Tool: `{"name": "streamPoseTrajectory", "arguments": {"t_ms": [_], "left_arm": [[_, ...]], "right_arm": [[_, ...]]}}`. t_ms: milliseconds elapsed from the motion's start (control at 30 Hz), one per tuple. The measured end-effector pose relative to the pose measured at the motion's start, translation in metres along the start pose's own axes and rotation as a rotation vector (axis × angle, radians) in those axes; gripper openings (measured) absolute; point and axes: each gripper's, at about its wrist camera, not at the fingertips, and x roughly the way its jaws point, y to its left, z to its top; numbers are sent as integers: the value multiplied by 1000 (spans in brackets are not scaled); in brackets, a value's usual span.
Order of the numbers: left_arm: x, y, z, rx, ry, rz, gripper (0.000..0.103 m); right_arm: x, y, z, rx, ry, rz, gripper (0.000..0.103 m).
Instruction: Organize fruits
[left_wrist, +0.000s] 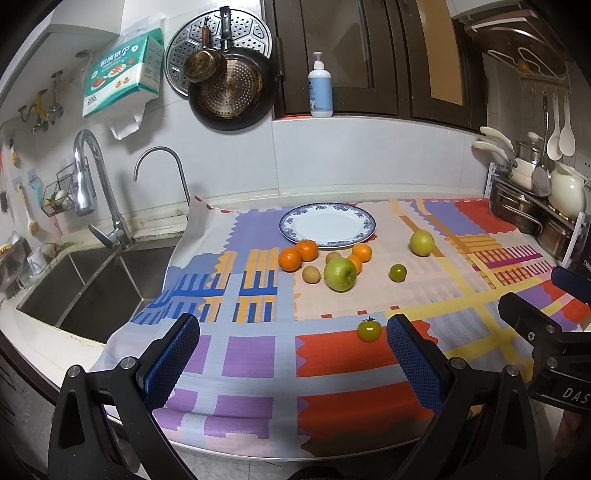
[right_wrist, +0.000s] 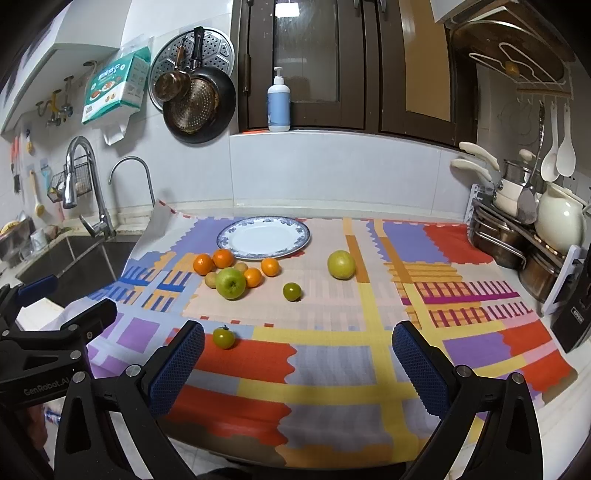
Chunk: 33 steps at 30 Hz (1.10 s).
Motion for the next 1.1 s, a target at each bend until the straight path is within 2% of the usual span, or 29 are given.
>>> {"name": "streamPoseTrajectory", "arguments": {"t_ms": [267, 633, 833, 1000, 1100], "left_arm": [[14, -9, -6, 35, 13, -25, 100], [61, -28, -6, 107, 77, -145, 76], [90, -38, -7, 171, 133, -217, 68], [106, -45, -7, 208, 175, -265, 65], [113, -51, -9, 209, 186, -258, 63]], "right_arm": [[14, -4, -1, -13, 29, 4, 102], [62, -10, -1, -56, 99, 25, 98], [93, -9, 0, -83, 162, 51, 94], [116, -5, 2, -116, 200, 70, 90], [130, -3, 2, -136, 222, 104, 87]]}}
